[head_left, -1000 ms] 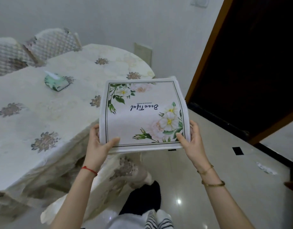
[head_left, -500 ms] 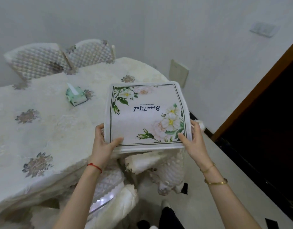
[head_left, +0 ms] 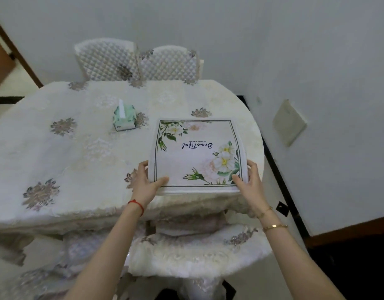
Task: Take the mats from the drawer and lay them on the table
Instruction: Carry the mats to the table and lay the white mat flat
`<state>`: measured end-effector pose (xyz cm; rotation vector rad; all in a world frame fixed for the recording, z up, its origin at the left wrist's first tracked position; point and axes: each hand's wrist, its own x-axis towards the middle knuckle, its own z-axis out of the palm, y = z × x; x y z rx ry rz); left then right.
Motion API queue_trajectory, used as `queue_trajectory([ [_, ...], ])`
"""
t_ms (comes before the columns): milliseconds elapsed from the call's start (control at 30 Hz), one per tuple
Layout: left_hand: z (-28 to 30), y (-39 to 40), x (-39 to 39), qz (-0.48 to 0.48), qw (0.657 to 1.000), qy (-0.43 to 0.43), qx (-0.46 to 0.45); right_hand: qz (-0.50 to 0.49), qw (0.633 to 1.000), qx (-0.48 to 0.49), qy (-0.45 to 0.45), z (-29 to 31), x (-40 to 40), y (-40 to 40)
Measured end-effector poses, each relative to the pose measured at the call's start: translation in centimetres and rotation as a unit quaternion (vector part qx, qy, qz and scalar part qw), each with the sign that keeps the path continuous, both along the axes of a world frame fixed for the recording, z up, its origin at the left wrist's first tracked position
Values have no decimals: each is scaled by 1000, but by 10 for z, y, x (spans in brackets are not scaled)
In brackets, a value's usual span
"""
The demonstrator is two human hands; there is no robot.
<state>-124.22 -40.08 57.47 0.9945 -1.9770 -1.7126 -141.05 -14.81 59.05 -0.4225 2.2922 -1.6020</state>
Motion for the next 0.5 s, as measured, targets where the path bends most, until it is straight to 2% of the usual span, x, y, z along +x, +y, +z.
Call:
queue_trajectory([
  [267, -44, -26, -56, 42, 998, -52, 4, 24, 998, 30, -57, -61, -74, -44],
  [500, -91, -42, -72, 48, 992, -111, 39, 36, 993, 80, -81, -103, -95, -64],
])
